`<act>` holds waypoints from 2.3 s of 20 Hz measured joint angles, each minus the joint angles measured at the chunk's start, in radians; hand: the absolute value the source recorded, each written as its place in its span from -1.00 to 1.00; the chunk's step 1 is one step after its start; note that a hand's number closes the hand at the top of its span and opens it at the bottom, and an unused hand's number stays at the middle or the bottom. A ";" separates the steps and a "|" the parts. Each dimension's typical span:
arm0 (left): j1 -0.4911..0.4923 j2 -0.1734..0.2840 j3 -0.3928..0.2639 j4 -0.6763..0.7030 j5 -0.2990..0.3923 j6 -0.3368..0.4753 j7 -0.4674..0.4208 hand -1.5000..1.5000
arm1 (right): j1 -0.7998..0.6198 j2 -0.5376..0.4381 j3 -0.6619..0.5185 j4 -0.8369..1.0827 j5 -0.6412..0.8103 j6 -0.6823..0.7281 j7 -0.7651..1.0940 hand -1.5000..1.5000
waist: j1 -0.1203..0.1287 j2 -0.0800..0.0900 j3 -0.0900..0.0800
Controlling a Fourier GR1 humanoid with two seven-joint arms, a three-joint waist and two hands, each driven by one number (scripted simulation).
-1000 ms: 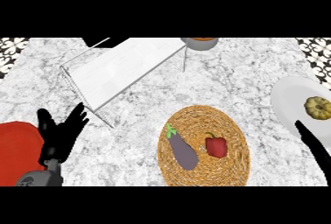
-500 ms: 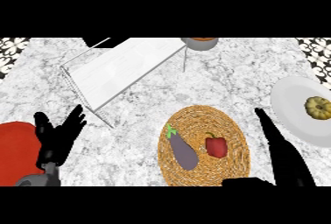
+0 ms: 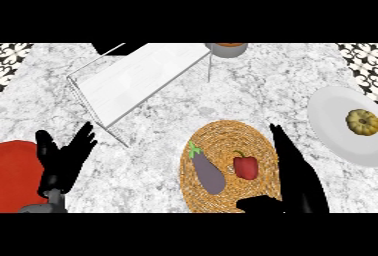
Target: Pick the bell pepper from the placemat and place it in the tiered shelf
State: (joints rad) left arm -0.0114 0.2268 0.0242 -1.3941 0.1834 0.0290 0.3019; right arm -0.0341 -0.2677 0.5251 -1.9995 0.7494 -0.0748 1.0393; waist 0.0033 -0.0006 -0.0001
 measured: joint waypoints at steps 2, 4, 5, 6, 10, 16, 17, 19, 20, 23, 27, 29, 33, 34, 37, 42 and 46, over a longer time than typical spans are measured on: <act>-0.011 0.001 0.004 -0.004 -0.001 -0.001 0.017 0.00 | 0.003 0.024 0.003 0.032 0.040 0.000 -0.002 -1.00 | -0.001 0.000 0.000; -0.010 -0.008 0.004 -0.003 -0.014 0.005 0.009 0.00 | -0.005 0.058 0.007 0.052 0.077 0.006 0.004 -1.00 | -0.002 0.000 0.000; -0.005 -0.011 0.007 -0.001 -0.014 0.001 0.007 0.00 | 0.004 0.059 -0.002 0.053 0.080 0.011 -0.002 -1.00 | -0.002 0.000 0.000; -0.018 -0.010 0.015 0.020 -0.015 -0.003 0.000 0.00 | 0.011 0.069 -0.001 0.048 0.095 0.014 -0.001 -1.00 | -0.003 0.000 0.000; -0.028 -0.030 0.017 0.042 -0.035 -0.002 -0.027 0.00 | 0.016 0.116 -0.008 0.129 0.134 0.002 -0.029 -1.00 | -0.003 0.000 0.000; -0.031 -0.037 0.038 0.055 -0.041 -0.017 -0.043 0.00 | 0.059 0.147 -0.018 0.165 0.193 -0.006 -0.048 -1.00 | -0.004 -0.001 0.002; -0.033 -0.029 0.046 0.064 -0.038 -0.028 -0.049 0.00 | 0.034 0.159 -0.036 0.202 0.197 -0.009 -0.052 -1.00 | -0.003 -0.001 0.002; -0.019 -0.033 0.042 0.032 -0.039 -0.025 -0.023 0.00 | 0.026 0.168 -0.057 0.252 0.210 -0.026 -0.069 -1.00 | -0.002 -0.001 0.002; -0.021 -0.026 0.052 0.043 -0.034 -0.037 -0.028 0.00 | 0.026 0.171 -0.063 0.263 0.218 -0.027 -0.074 -1.00 | -0.002 0.000 0.001; -0.005 -0.047 0.036 0.013 -0.056 -0.021 -0.020 0.00 | 0.032 0.177 -0.084 0.309 0.239 -0.054 -0.109 -1.00 | -0.002 -0.001 0.001; -0.025 -0.058 0.040 0.027 -0.067 -0.017 -0.010 0.00 | -0.002 0.213 -0.110 0.393 0.262 -0.104 -0.157 -1.00 | -0.002 0.000 0.002; -0.035 -0.058 0.046 0.039 -0.069 -0.022 -0.013 0.00 | -0.012 0.226 -0.114 0.417 0.264 -0.124 -0.175 -1.00 | -0.002 -0.001 0.001; -0.030 -0.059 0.058 0.037 -0.070 -0.035 -0.020 0.00 | -0.032 0.237 -0.160 0.494 0.250 -0.165 -0.257 -1.00 | -0.002 -0.001 0.002; -0.026 -0.057 0.062 0.032 -0.069 -0.038 -0.015 0.00 | -0.047 0.243 -0.173 0.518 0.246 -0.172 -0.274 -1.00 | -0.001 -0.001 0.001; -0.020 -0.066 0.057 0.023 -0.081 -0.036 -0.013 0.00 | -0.058 0.248 -0.181 0.547 0.232 -0.153 -0.308 1.00 | -0.001 -0.002 0.000; -0.025 -0.063 0.060 0.027 -0.082 -0.044 -0.010 0.00 | -0.081 0.229 -0.135 0.594 0.213 -0.045 -0.372 1.00 | 0.001 -0.006 -0.003; -0.034 -0.060 0.072 0.024 -0.077 -0.051 0.009 0.00 | -0.096 0.250 -0.133 0.621 0.206 -0.068 -0.424 1.00 | -0.001 -0.006 -0.003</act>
State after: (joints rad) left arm -0.0454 0.1669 0.0963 -1.3704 0.1065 -0.0216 0.3106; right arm -0.1305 -0.0173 0.3923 -1.3785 0.9556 -0.1424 0.6154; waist 0.0021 -0.0064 -0.0035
